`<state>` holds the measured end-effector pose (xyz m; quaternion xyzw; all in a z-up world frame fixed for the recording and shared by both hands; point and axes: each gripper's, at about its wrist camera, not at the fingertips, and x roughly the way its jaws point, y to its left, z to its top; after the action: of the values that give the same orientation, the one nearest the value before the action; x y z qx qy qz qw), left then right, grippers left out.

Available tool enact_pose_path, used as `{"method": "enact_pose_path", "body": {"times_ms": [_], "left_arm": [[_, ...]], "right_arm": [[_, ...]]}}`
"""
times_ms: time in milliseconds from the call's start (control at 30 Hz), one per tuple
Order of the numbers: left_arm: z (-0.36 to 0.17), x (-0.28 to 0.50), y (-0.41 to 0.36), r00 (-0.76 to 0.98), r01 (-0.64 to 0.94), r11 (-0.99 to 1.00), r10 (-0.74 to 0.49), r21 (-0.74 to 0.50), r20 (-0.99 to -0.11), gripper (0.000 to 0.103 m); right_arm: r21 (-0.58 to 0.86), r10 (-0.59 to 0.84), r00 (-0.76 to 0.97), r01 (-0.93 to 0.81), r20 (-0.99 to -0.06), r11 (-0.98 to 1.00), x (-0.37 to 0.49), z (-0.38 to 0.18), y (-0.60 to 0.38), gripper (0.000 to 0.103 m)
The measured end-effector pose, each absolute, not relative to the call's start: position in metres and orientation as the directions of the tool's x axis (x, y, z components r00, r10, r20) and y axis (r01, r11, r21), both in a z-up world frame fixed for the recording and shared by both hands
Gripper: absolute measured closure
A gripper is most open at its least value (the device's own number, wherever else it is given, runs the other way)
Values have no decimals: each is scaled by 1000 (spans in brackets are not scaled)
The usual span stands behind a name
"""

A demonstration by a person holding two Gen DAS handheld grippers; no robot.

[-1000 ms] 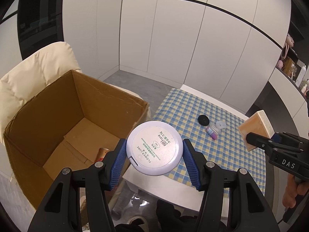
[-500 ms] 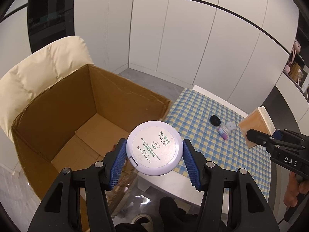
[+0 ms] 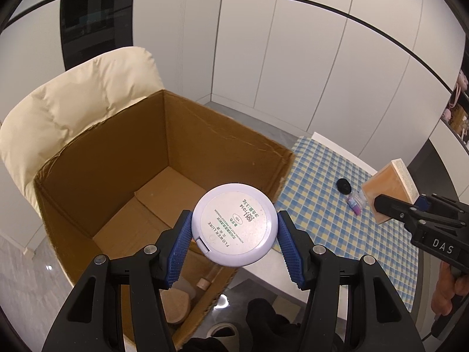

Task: Organize objects
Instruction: 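Lower the white compact into the box and open the left tool, then lower the beige printed box into the cardboard box and open the right tool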

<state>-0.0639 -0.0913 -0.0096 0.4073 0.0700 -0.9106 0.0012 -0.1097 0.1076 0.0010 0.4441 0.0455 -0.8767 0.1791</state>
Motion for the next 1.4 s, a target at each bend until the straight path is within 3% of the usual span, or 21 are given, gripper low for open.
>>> {"method": "enact_pose_path", "body": {"times_ms": [700, 800, 933, 1400], "left_arm": [[-18, -53, -149, -662, 145, -981, 3, -132, -750, 45], [-13, -49, -158, -691, 141, -977, 17, -159, -722, 32], [-1, -38, -166, -729, 171, -979, -51, -110, -682, 0], [-1, -22, -209, -704, 270, -959, -138, -83, -696, 0]], "right_arm": [[77, -357, -517, 485, -778, -871, -111, -1, 22, 58], [76, -366, -512, 501, -777, -862, -110, -1, 13, 58], [77, -377, -504, 519, -777, -852, -108, -1, 0, 58], [67, -408, -463, 592, -787, -803, -101, -5, -48, 58]]}}
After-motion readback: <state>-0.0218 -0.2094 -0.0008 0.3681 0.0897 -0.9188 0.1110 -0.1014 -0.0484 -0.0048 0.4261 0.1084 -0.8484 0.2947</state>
